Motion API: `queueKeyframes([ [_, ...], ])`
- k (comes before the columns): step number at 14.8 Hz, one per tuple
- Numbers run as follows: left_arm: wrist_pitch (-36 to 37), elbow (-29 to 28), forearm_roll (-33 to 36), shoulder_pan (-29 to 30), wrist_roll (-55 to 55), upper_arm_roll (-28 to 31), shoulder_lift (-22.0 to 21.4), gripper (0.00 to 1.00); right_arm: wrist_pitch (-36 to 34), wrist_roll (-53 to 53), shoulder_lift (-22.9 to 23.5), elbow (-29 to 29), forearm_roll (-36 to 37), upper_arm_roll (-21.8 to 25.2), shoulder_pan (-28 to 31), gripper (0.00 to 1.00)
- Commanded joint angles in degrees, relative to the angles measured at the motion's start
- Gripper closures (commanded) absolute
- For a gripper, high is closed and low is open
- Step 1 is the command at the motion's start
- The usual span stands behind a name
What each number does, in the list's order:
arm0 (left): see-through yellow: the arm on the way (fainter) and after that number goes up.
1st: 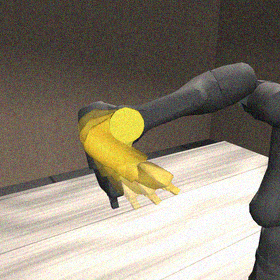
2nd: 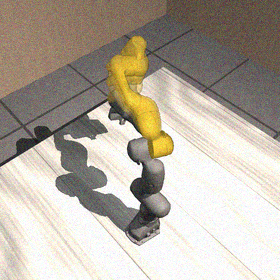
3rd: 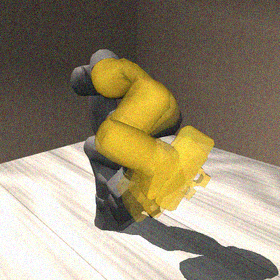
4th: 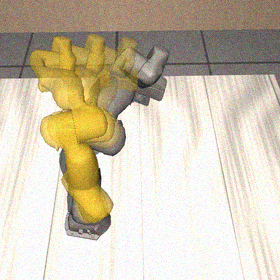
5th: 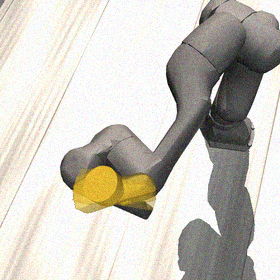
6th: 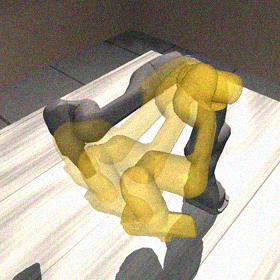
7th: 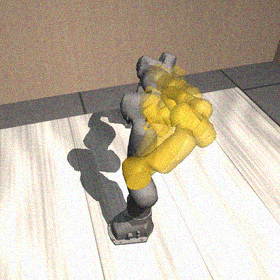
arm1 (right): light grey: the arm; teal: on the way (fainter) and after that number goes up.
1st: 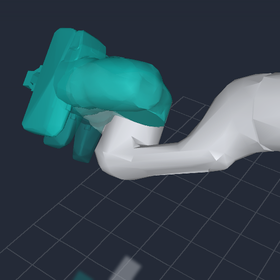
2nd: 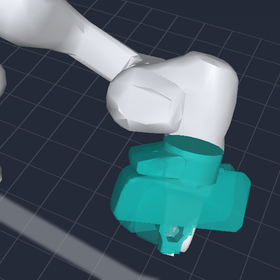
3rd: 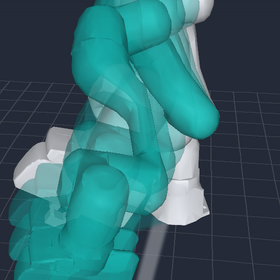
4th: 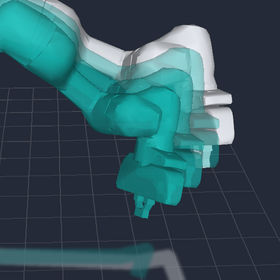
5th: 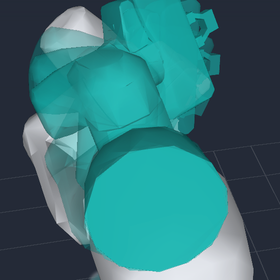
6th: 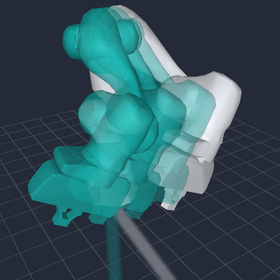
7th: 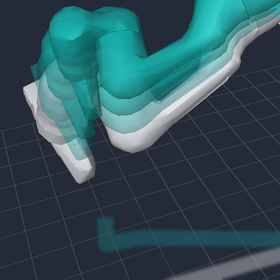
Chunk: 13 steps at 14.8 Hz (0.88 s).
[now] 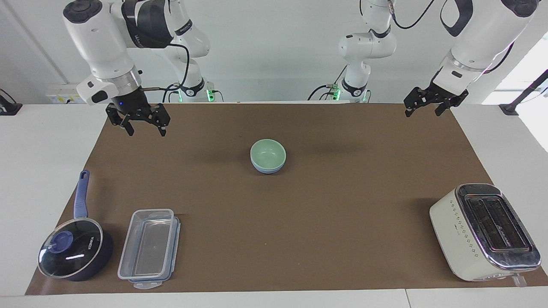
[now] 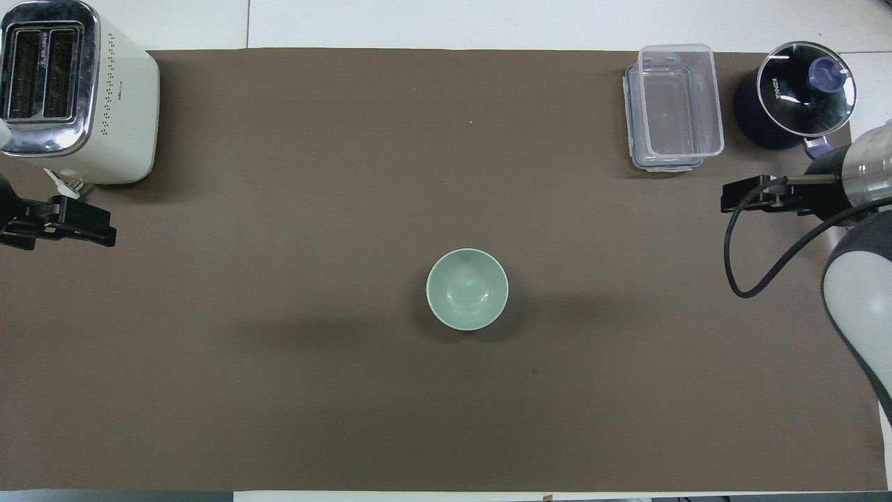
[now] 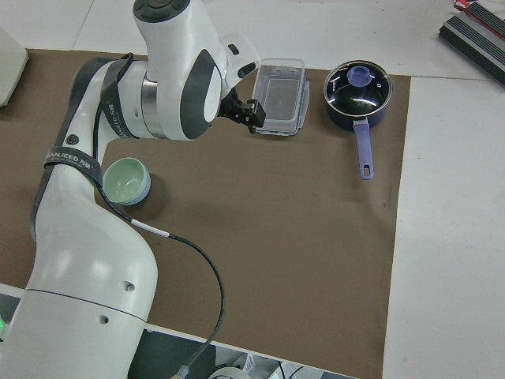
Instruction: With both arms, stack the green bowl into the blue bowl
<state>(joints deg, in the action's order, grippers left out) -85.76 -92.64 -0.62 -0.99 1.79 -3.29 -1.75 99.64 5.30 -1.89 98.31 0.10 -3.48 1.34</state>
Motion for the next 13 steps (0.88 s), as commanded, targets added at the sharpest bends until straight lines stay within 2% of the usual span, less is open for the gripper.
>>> queueKeyframes([
  [1, -0.37, -0.08, -0.26, 0.11, 0.41, 0.13, -0.45, 0.00, -6.63, -0.02, 4.52, -8.82, 3.67, -0.22, -0.02, 0.00],
  [3, -0.37, -0.08, -0.26, 0.11, 0.41, 0.13, -0.45, 0.00, -8.76, 0.15, 5.14, -10.42, 3.68, -0.22, -0.11, 0.00],
  [8, -0.37, -0.08, -0.26, 0.11, 0.41, 0.13, -0.45, 0.00, -9.20, 0.50, 2.60, -6.39, 3.25, -0.22, -0.02, 0.00],
  [13, -0.37, -0.17, -0.26, 0.11, 0.41, 0.13, -0.45, 0.00, -11.22, 0.15, 2.25, -6.29, 2.54, -0.22, -0.02, 0.00],
])
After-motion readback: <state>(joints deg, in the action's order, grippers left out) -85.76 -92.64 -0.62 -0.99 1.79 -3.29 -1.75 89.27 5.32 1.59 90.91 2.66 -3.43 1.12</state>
